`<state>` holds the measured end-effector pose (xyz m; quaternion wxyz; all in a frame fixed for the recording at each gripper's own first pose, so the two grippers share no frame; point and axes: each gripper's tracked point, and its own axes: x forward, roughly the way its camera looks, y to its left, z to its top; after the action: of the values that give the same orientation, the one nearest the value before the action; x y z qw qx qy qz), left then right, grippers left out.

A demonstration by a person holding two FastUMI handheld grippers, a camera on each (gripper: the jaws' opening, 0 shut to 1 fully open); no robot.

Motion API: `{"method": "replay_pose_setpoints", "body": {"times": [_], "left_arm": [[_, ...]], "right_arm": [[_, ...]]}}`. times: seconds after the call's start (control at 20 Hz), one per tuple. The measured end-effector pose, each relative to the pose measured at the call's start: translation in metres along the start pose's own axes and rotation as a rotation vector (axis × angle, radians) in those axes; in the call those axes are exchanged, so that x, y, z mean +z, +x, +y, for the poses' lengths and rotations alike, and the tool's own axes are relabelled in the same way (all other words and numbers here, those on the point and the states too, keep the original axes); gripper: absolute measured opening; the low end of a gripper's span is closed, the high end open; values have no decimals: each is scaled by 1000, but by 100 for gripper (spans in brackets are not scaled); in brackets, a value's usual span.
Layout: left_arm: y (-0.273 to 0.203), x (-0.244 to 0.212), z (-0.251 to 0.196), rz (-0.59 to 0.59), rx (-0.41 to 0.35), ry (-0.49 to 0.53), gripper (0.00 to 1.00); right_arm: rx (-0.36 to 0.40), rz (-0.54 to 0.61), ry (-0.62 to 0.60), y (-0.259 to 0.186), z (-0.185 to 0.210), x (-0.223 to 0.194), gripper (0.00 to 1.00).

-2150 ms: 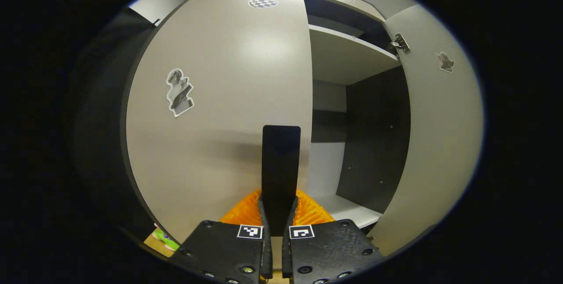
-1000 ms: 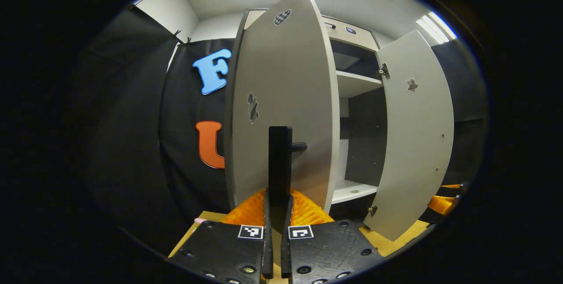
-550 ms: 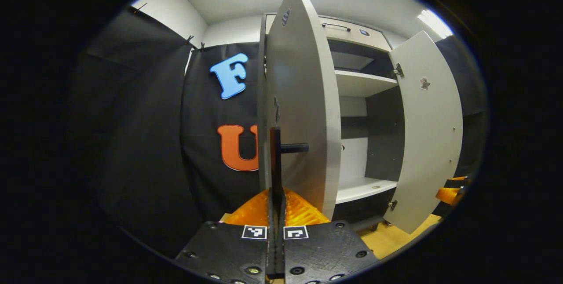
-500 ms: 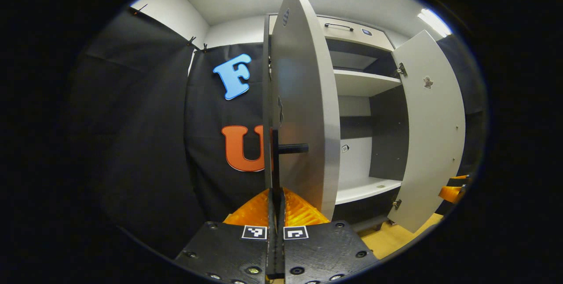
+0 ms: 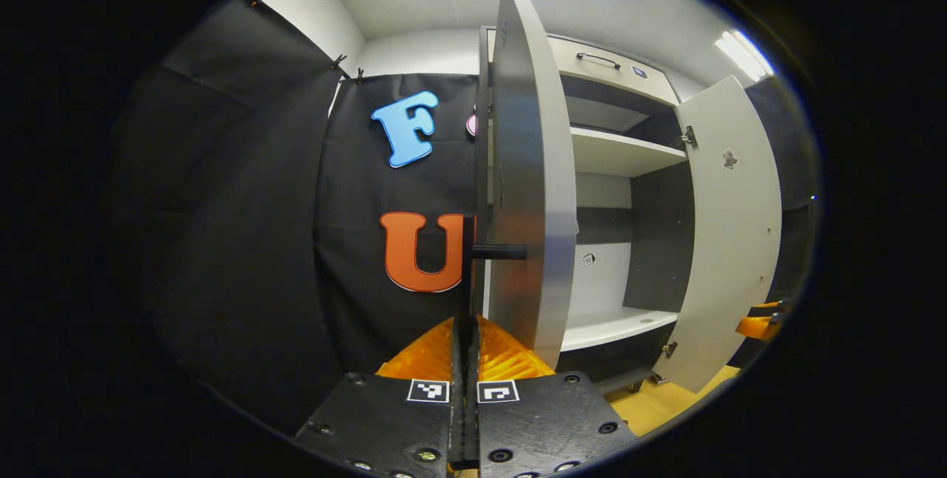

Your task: Open the right door of the double-door shoe cabinet with the right hand, and open the left door with the left hand.

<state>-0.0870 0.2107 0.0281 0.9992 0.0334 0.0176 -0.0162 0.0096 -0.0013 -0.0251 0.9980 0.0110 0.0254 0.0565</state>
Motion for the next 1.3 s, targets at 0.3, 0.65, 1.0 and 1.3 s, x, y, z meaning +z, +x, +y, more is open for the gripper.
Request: {"method": "replay_pose_setpoints", "body": {"times": [0.3,0.65,1.0,1.3], "left_arm": [[-57,-9,2,-14,90,23,0],[-50,-66,-133,83,-62,-98,0],[-26,-75,-156,46,-44,-135,14],[-27,-65,-171,12,-45,-42,92]], "right_arm": [[-18,-9,0,-6,-7,-1,75],[-22,-12,5,-9,-16,-4,75],[-57,-52,-6,-29,-35,1,75],[-67,-60,14,-30,-45,4,75]]}}
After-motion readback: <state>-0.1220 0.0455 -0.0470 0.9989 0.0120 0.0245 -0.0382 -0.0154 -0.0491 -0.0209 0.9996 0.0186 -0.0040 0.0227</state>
